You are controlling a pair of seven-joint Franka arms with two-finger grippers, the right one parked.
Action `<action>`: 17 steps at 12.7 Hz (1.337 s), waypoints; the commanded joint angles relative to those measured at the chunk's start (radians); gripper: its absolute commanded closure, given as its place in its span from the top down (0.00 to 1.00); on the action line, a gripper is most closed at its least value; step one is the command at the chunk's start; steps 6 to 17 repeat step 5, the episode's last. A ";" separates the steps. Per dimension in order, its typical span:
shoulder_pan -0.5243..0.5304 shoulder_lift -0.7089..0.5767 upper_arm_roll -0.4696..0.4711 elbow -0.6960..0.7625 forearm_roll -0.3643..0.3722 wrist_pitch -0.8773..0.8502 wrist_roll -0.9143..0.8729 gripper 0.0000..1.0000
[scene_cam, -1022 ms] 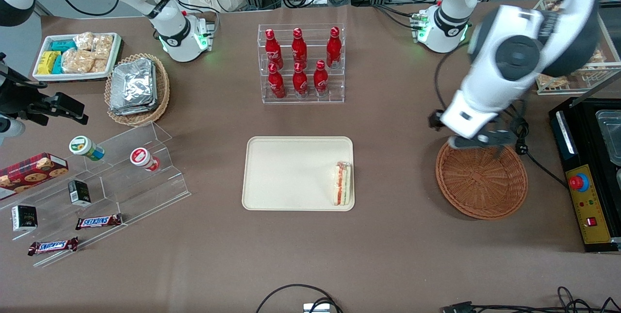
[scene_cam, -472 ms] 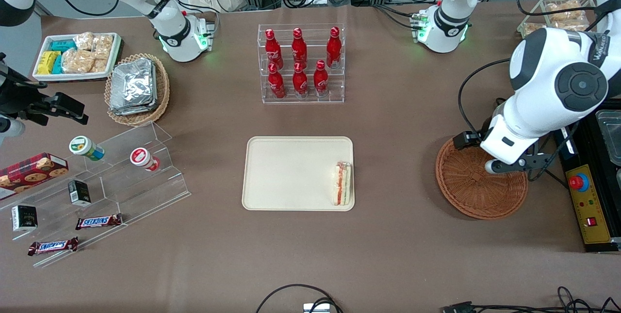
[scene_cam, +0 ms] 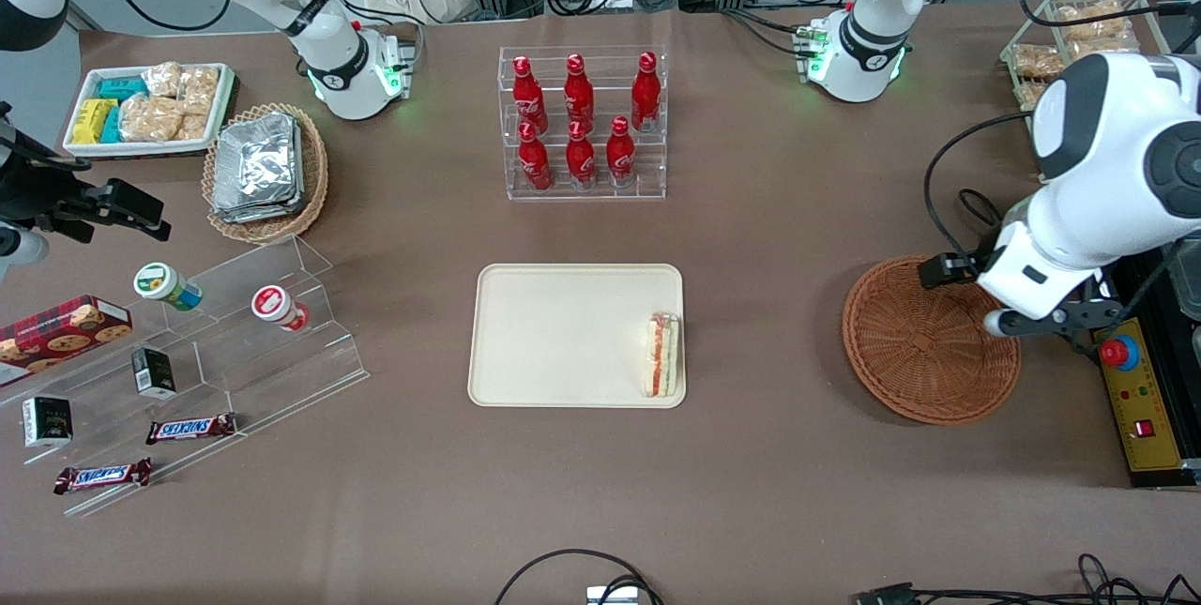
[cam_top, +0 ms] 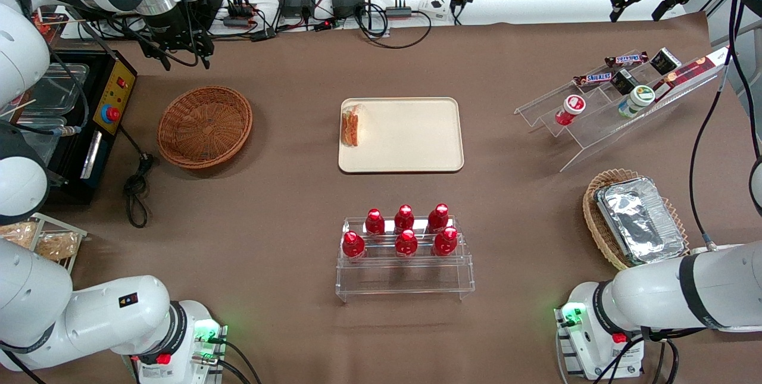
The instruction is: Place sandwich from basket to tray
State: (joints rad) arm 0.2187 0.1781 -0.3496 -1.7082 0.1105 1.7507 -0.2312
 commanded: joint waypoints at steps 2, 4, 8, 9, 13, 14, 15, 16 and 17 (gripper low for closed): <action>-0.128 -0.019 0.119 0.030 -0.034 -0.030 0.056 1.00; -0.125 0.004 0.115 0.068 -0.035 -0.056 0.056 1.00; -0.128 0.021 0.110 0.088 -0.035 -0.062 0.058 1.00; -0.128 0.021 0.110 0.088 -0.035 -0.062 0.058 1.00; -0.128 0.021 0.110 0.088 -0.035 -0.062 0.058 1.00; -0.128 0.021 0.110 0.088 -0.035 -0.062 0.058 1.00; -0.128 0.021 0.110 0.088 -0.035 -0.062 0.058 1.00; -0.128 0.021 0.110 0.088 -0.035 -0.062 0.058 1.00; -0.128 0.021 0.110 0.088 -0.035 -0.062 0.058 1.00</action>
